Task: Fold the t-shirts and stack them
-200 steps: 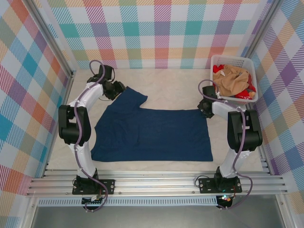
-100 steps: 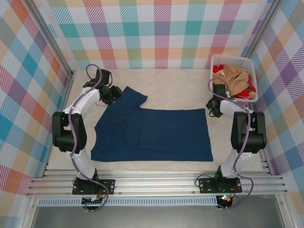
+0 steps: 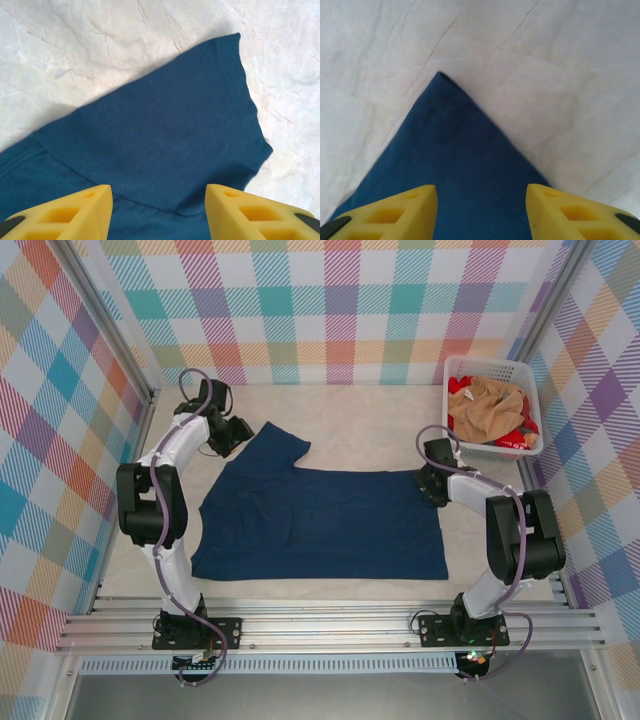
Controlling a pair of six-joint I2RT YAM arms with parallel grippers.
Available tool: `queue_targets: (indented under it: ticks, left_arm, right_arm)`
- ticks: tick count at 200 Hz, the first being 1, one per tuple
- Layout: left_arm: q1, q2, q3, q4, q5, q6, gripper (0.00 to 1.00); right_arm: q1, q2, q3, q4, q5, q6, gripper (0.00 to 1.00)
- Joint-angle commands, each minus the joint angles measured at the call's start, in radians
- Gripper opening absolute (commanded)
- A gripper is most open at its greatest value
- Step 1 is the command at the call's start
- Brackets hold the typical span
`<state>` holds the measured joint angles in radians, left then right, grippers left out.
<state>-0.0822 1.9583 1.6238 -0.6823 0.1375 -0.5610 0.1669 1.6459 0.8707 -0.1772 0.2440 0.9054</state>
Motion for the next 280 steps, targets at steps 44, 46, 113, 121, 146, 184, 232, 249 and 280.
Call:
queue_targets:
  ticks: [44,46,113,121,146,184,232,249,280]
  left_arm:
    - [0.007,0.075,0.1,-0.013,0.005,0.035,0.52]
    - [0.007,0.076,0.101,-0.012,0.004,0.035,0.52]
    - [0.007,0.122,0.158,-0.004,-0.002,0.056,0.51]
    - [0.007,0.128,0.164,-0.005,-0.002,0.057,0.51]
    - [0.006,0.139,0.185,-0.015,-0.009,0.058,0.51]
    - [0.006,0.158,0.219,-0.02,-0.009,0.056,0.51]
    - [0.002,0.244,0.33,-0.055,-0.014,0.058,0.5]
    - [-0.012,0.306,0.402,-0.066,-0.068,0.059,0.5]
    - [-0.065,0.404,0.517,-0.026,-0.222,0.102,0.52]
  right_arm:
    - [-0.017,0.128,0.149,0.017,0.012,-0.038,0.5]
    - [-0.017,0.133,0.155,0.014,0.012,-0.042,0.5]
    - [-0.017,0.281,0.293,-0.099,0.025,-0.077,0.46]
    - [-0.015,0.306,0.326,-0.146,0.023,-0.072,0.43]
    - [-0.008,0.351,0.402,-0.305,0.046,-0.036,0.34]
    - [-0.002,0.383,0.464,-0.406,0.067,-0.008,0.21]
    - [0.001,0.314,0.461,-0.397,0.077,-0.004,0.0]
    - [0.007,0.287,0.448,-0.382,0.07,-0.003,0.0]
    - [0.026,0.26,0.438,-0.359,0.038,-0.017,0.0]
